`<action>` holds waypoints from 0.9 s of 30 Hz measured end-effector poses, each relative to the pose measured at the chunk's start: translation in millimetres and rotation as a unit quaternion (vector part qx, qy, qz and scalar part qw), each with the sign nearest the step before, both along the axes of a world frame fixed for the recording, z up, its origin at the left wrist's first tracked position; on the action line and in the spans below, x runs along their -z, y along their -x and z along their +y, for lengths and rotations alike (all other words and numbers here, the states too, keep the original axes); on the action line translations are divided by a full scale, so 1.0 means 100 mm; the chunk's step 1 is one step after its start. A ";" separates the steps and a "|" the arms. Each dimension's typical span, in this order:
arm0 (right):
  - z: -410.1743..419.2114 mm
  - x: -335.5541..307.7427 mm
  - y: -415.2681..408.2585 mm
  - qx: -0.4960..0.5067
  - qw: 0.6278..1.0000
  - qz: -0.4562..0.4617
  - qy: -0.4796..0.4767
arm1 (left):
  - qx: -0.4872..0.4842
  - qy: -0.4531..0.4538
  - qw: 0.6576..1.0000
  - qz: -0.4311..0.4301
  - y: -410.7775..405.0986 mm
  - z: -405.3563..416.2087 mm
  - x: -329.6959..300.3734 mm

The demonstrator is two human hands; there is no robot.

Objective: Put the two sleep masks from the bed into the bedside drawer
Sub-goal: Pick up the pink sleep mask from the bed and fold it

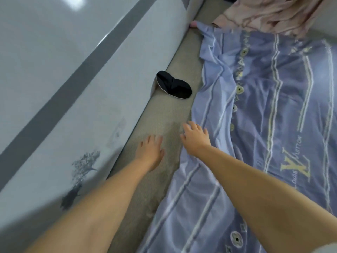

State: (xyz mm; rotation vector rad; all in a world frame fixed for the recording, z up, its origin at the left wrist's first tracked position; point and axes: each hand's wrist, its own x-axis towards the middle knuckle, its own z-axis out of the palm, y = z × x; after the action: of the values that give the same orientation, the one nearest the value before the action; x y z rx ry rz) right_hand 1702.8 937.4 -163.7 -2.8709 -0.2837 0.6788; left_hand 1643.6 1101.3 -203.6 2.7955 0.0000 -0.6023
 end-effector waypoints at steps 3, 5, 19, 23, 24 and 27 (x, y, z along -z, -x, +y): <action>0.23 0.27 -0.63 0.002 1.000 -0.018 -0.004 | 0.043 -0.019 0.999 0.024 -0.41 -0.09 0.43; 0.36 0.60 -1.06 -0.012 1.000 -0.020 0.005 | 0.030 -0.010 0.999 0.022 -0.58 -0.15 0.86; 0.52 1.00 -1.76 -0.026 0.998 0.003 -0.060 | 0.007 -0.028 1.000 0.008 -0.59 -0.24 1.23; 0.32 0.51 -1.33 0.016 0.978 -0.011 -0.206 | 0.003 -0.019 0.999 0.049 -0.64 -0.21 1.13; 0.25 0.37 -1.16 0.052 0.967 -0.010 -0.250 | -0.002 -0.007 0.998 0.067 -0.65 -0.19 1.04; -0.05 -0.11 -0.64 0.148 0.929 0.017 -0.340 | -0.119 0.133 0.980 0.093 -0.54 -0.24 0.48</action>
State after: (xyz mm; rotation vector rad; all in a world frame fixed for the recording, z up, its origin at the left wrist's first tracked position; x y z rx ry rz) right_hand 1766.6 932.1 -152.3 -2.1707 -0.0528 0.4517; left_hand 1697.7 1077.0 -252.1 2.4262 0.2669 -0.7395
